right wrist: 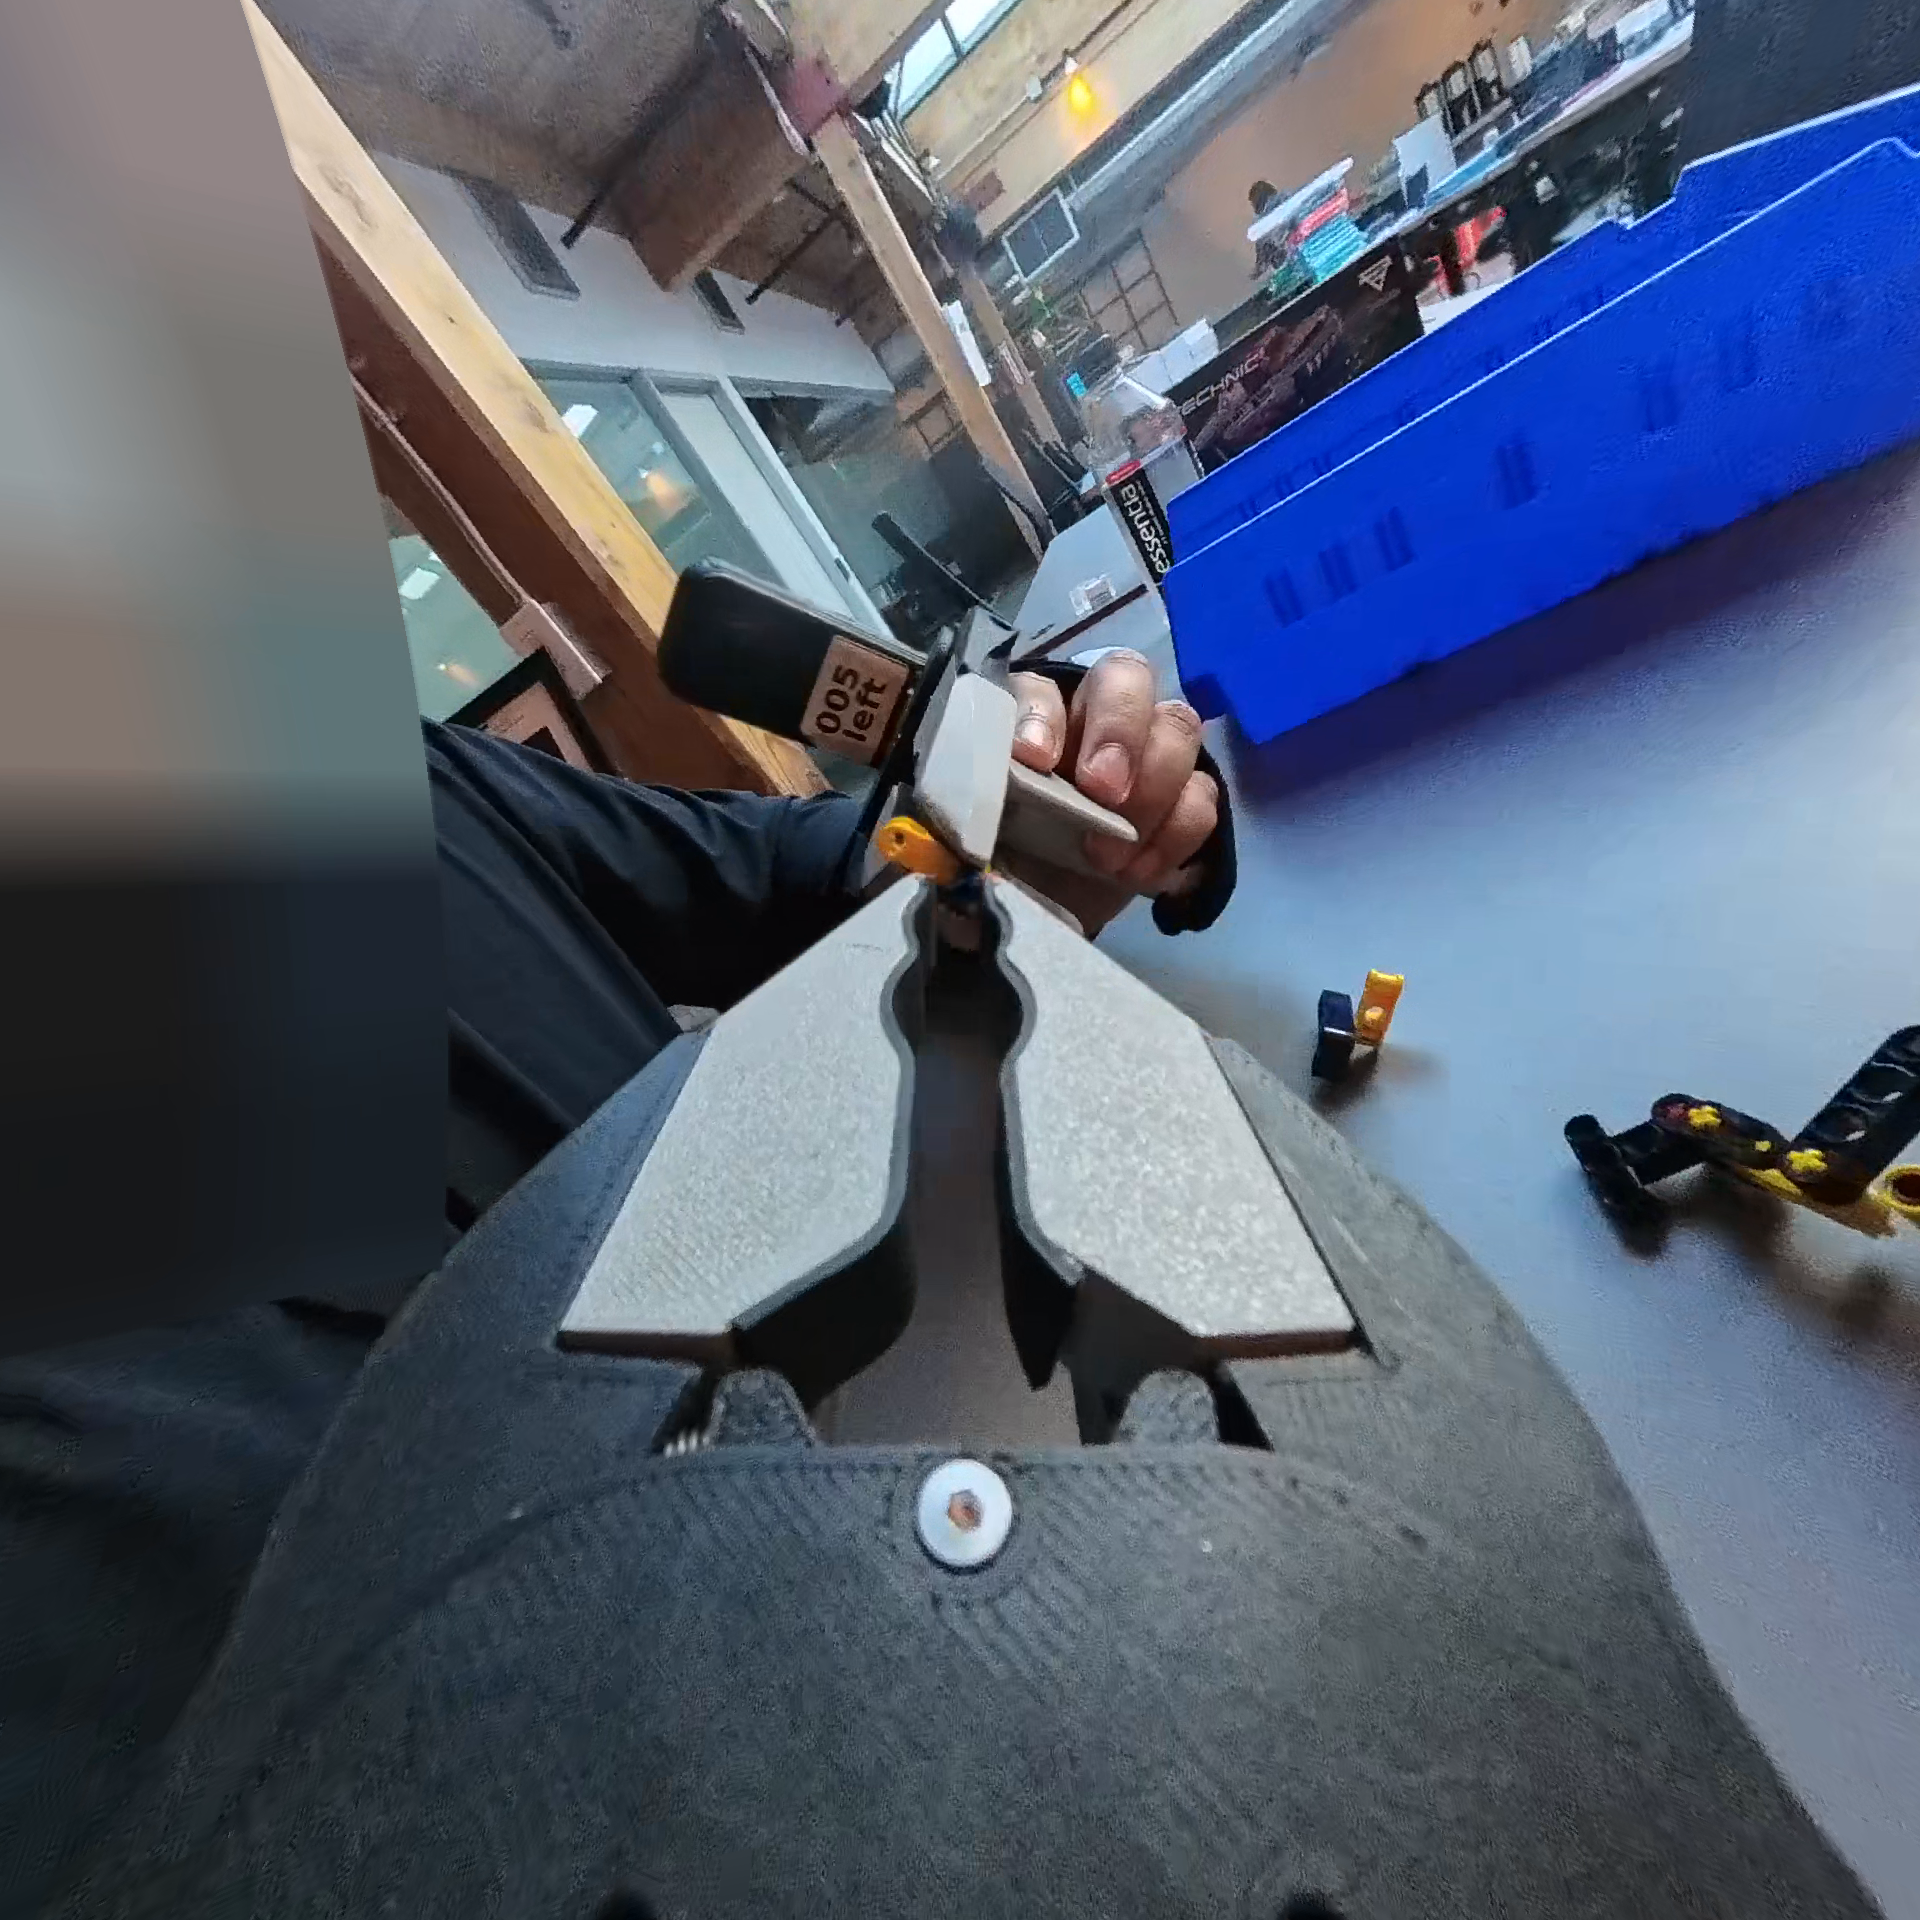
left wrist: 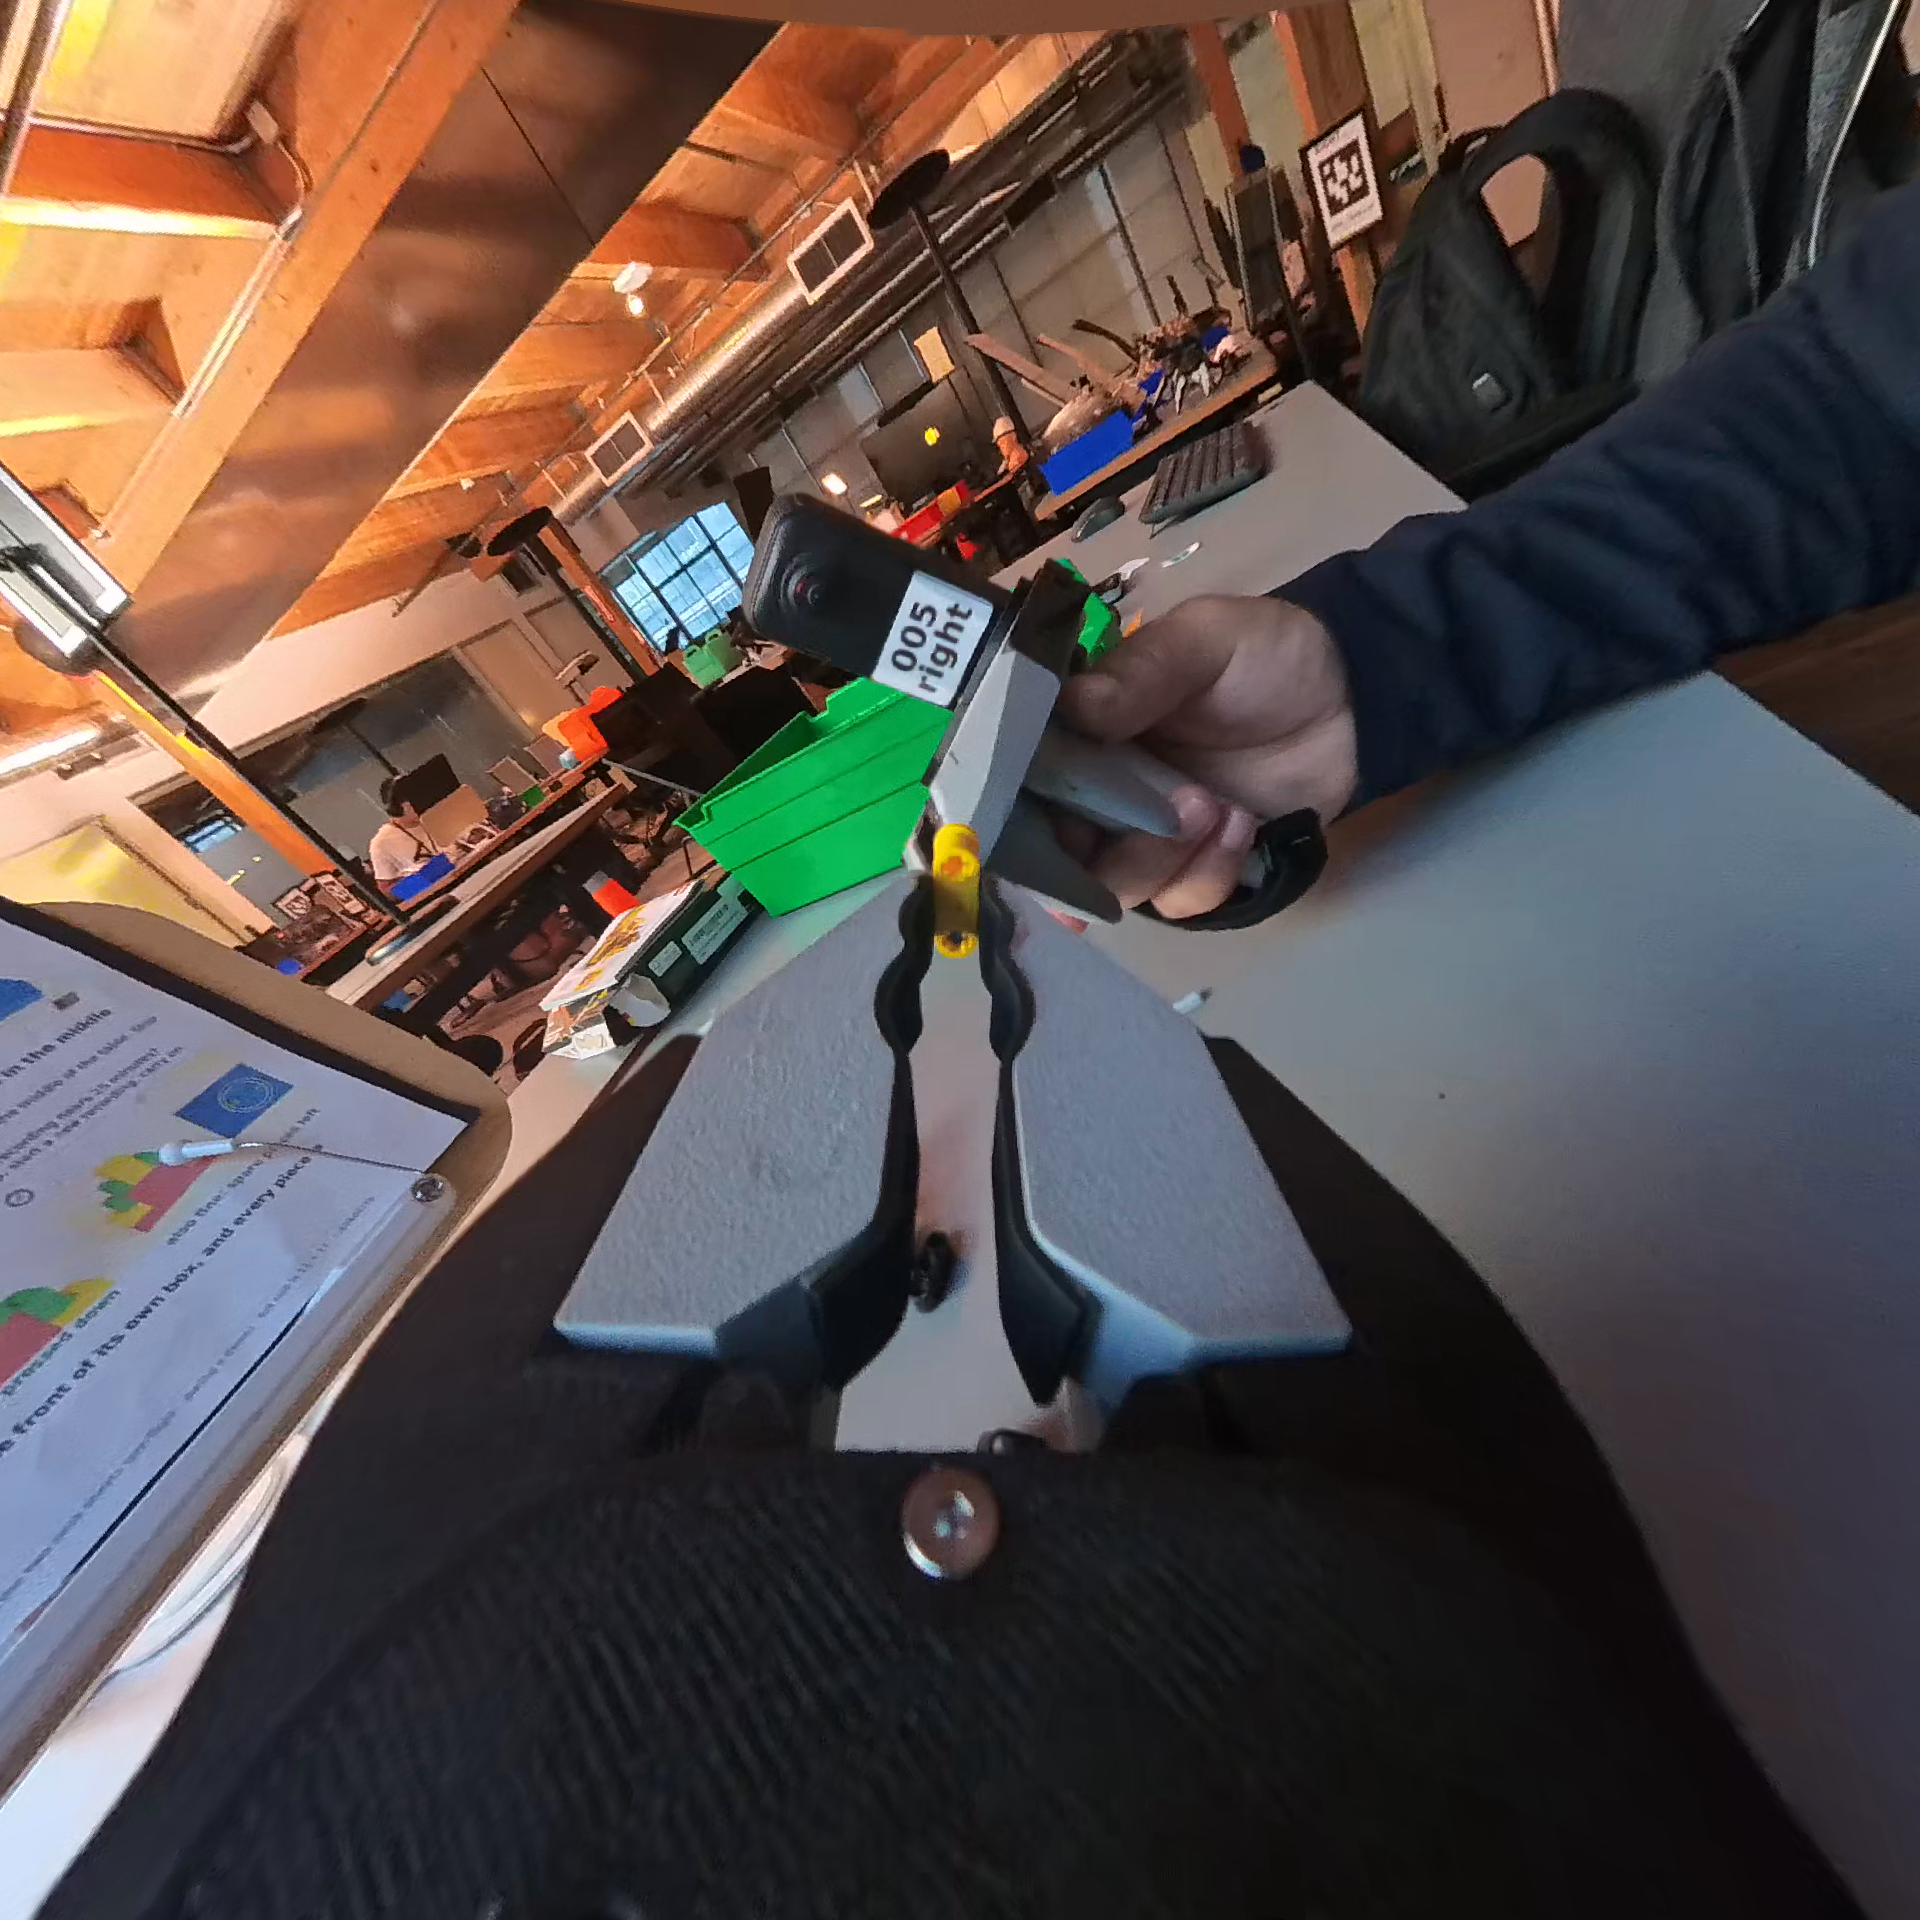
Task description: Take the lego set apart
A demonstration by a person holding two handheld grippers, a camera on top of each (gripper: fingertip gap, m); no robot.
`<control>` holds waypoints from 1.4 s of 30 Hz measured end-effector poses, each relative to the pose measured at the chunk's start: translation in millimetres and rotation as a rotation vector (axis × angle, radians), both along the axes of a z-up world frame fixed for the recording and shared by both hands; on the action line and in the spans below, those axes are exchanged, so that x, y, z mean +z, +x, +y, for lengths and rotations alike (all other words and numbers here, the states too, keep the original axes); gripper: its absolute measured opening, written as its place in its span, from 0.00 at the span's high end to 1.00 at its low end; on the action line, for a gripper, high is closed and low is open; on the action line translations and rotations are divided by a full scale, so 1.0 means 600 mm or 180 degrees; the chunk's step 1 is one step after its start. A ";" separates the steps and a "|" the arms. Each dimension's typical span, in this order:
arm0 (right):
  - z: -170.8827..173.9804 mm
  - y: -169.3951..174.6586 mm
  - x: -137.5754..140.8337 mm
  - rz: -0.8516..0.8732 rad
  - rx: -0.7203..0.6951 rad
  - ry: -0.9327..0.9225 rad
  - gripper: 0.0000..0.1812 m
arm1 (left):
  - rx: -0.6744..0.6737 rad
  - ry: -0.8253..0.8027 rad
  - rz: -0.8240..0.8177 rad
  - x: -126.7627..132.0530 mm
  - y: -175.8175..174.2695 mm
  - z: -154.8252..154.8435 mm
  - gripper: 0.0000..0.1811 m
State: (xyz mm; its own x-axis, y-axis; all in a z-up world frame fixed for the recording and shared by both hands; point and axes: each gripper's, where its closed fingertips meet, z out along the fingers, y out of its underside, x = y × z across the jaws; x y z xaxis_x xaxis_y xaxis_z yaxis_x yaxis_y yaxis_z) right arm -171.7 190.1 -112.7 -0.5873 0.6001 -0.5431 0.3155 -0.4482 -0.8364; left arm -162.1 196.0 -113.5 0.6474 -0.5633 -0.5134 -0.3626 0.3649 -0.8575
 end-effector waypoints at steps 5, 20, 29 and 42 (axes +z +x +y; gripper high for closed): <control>-0.004 -0.005 -0.014 -0.0135 0.0055 -0.0045 0.97 | 0.0128 0.0072 0.0296 -0.013 0.003 0.004 0.97; 0.056 -0.024 -0.087 -0.0849 -0.0780 0.0809 0.99 | 0.0665 -0.0445 0.0876 -0.074 -0.028 0.037 0.97; 0.046 -0.022 -0.099 -0.1017 -0.0670 0.0804 0.99 | 0.0577 -0.0738 0.0835 -0.093 -0.024 0.037 0.97; 0.040 -0.019 0.034 0.0408 -0.0898 0.0622 0.92 | -0.0644 -0.1522 -0.2657 0.030 -0.035 0.029 0.97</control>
State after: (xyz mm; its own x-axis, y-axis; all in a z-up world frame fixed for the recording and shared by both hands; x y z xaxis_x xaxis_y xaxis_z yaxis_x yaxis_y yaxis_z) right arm -182.9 214.2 -92.2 -0.4397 0.8333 -0.3351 0.0894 -0.3306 -0.9395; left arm -182.8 213.4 -95.7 0.5670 -0.7328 0.3762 0.4581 -0.0990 -0.8834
